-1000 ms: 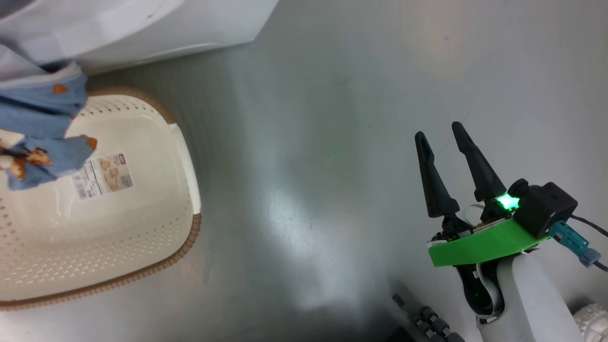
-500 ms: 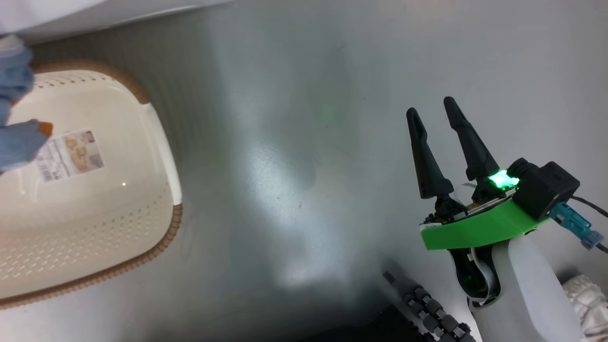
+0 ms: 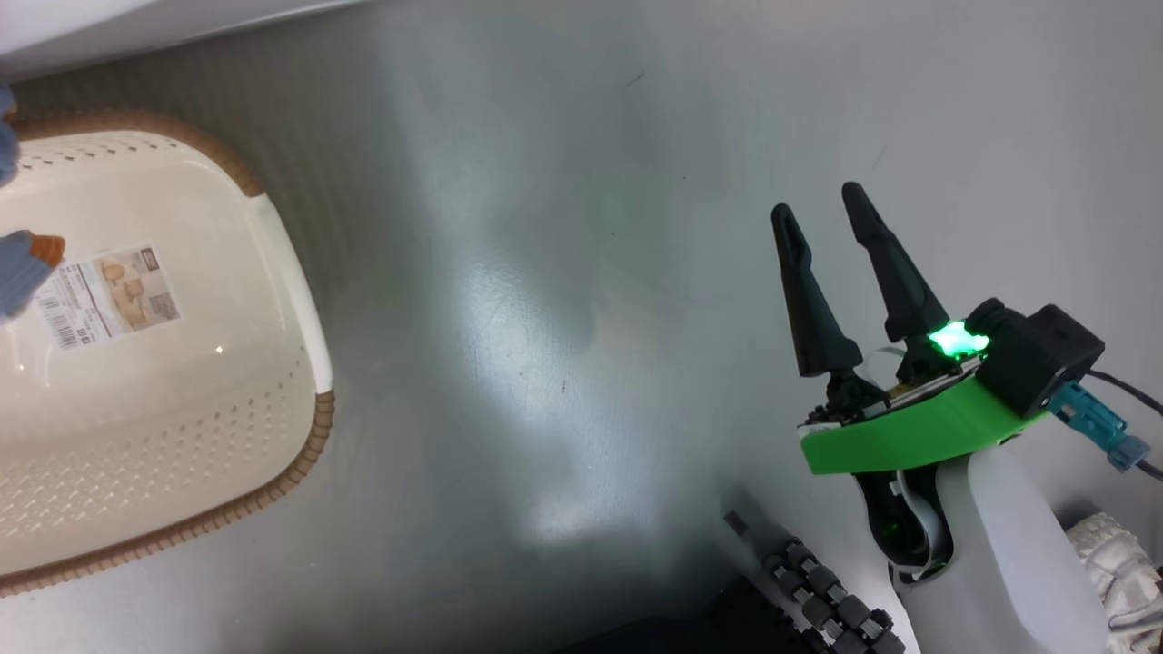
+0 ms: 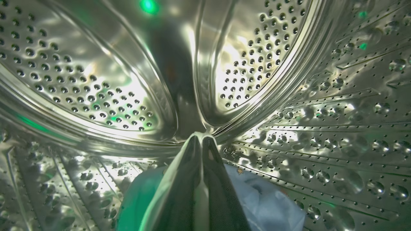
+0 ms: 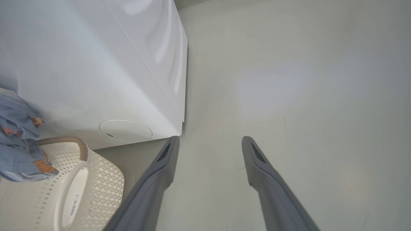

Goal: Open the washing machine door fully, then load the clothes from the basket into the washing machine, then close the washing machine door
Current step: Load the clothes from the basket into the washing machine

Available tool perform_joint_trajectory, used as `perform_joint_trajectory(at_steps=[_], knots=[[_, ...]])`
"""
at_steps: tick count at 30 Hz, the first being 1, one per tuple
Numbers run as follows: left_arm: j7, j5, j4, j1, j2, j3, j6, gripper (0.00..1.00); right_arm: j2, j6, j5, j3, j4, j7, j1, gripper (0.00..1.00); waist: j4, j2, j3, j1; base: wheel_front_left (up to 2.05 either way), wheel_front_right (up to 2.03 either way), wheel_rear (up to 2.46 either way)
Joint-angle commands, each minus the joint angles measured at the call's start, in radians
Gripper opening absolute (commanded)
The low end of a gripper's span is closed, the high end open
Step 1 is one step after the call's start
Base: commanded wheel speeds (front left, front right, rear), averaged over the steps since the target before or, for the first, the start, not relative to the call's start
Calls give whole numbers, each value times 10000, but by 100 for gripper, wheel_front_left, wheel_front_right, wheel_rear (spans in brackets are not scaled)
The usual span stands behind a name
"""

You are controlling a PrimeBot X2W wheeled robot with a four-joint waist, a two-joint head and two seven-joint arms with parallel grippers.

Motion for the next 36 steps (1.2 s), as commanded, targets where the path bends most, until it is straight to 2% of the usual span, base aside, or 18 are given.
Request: perform_joint_trajectory(at_steps=[1, 13, 23, 24, 25, 36], knots=[[30, -184, 20, -207, 380, 80, -28, 0, 1, 16, 75, 195, -139, -49, 227, 100, 29, 0, -18, 0, 0, 0, 0], [-37, -699, 1404, 302, -317, -143, 21, 0, 1, 16, -42, 186, -24, -49, 263, 100, 121, 0, -349, 0, 0, 0, 0], [-385, -650, 1877, 456, -488, -392, 7, 0, 1, 16, -140, 118, -17, -49, 432, 100, 143, 0, -544, 0, 0, 0, 0], [-458, -623, 1906, 455, -510, -416, 23, 32, 1, 16, -144, 111, -19, -49, 430, 100, 151, 0, -549, 0, 0, 0, 0], [-498, -636, 1968, 478, -554, -412, 67, 100, 1, 16, -144, 109, -20, -49, 426, 100, 160, 0, -565, 0, 0, 0, 0], [-1070, -533, 2158, 1061, -865, -512, 441, 100, 1, 16, -249, -7, 23, -49, 499, 100, 264, 0, -943, 0, 0, 0, 0]])
